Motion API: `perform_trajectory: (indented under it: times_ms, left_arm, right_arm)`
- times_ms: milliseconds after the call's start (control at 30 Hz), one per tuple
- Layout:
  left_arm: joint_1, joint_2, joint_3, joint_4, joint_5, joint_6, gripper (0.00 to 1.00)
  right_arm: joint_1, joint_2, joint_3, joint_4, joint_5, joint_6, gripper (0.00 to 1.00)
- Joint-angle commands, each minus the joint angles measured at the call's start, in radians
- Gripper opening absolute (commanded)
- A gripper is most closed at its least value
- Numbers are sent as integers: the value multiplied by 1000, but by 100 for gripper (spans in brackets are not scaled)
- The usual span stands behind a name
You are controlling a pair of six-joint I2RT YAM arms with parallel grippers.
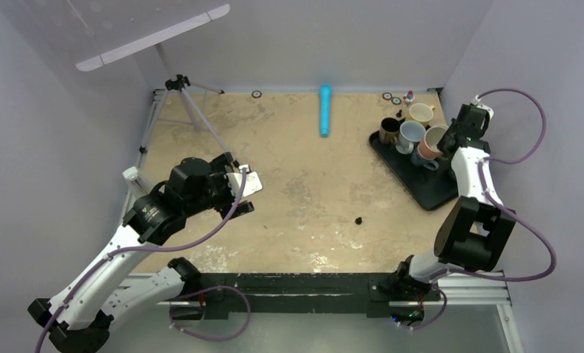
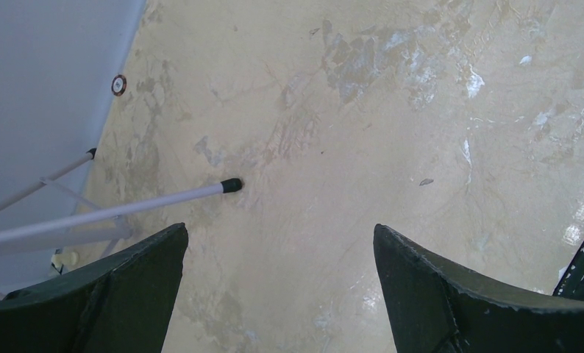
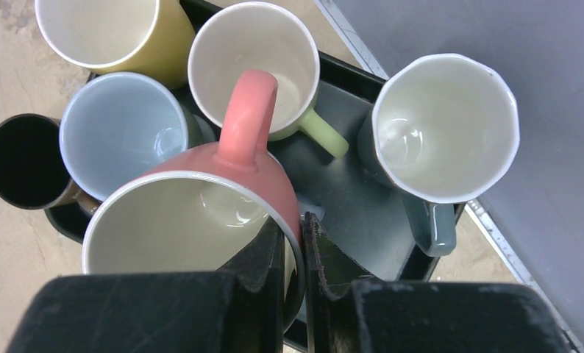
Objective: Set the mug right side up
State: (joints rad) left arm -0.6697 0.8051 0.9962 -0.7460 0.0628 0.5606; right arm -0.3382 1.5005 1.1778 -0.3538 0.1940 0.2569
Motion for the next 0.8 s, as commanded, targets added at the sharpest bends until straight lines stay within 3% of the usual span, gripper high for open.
perform_trajectory:
  times_ms: [0, 467, 667, 767]
  left_arm:
    - [4, -12, 12, 13, 1, 5, 100]
    - [3, -4, 24, 15, -5, 11, 100]
    - [4, -4, 20, 18, 2, 10, 100]
    - [3, -7, 16, 22, 2, 3, 100]
  right_arm:
    - [3, -27, 92, 10, 35, -63, 0]
    - [2, 4, 182, -26, -25, -42, 0]
    - [2, -88, 237, -110, -8, -51, 0]
    - [-2, -181, 161, -129, -36, -6, 0]
